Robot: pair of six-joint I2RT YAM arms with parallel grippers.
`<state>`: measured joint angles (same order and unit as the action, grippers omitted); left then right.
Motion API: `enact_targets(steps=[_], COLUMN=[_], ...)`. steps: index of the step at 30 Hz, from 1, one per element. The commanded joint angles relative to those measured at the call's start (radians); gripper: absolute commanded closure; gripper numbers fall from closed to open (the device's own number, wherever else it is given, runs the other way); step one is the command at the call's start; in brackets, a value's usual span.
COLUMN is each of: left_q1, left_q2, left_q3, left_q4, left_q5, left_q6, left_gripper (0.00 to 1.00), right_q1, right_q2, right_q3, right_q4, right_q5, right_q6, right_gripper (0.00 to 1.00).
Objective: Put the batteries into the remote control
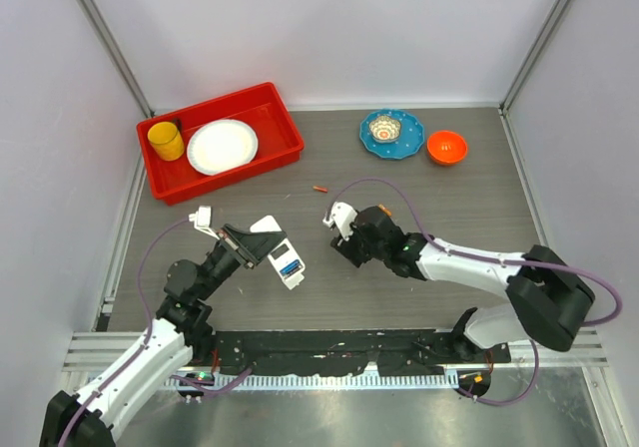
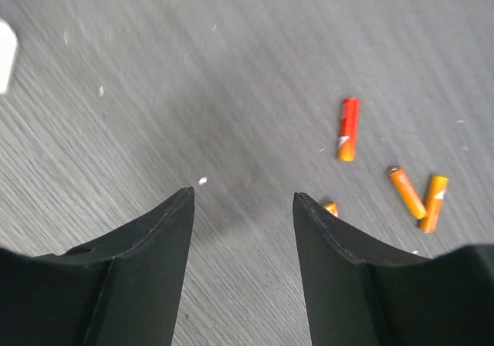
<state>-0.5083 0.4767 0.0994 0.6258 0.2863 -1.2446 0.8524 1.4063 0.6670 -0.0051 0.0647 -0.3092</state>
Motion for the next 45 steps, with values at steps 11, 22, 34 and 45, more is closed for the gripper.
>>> enact_targets(steps=[11, 22, 34, 45], left_q1=[0.005, 0.005, 0.007, 0.007], left_q2=[-0.16, -0.239, -0.245, -0.257], left_q3=[0.064, 0.217, 0.178, 0.171], left_q4=[-0.154, -0.383, -0.347, -0.359], left_q5=[-0.177, -0.207, -0.197, -0.203], left_q6=[0.028, 0.096, 0.068, 0.07], left_gripper=[1.0, 1.0, 1.0, 1.0], right_q1=[0.199, 0.312, 0.32, 0.364], right_q2=[0.081, 0.269, 0.378, 0.43], right_q3=[0.053, 0.164, 0.264, 0.296], right_q4=[0.355, 0.286, 0.168, 0.076], right_q5=[0.065, 0.118, 0.069, 0.089], right_q6=[0.639, 0.512, 0.437, 0.409], right_gripper=[0.31, 0.21, 0.11, 0.18])
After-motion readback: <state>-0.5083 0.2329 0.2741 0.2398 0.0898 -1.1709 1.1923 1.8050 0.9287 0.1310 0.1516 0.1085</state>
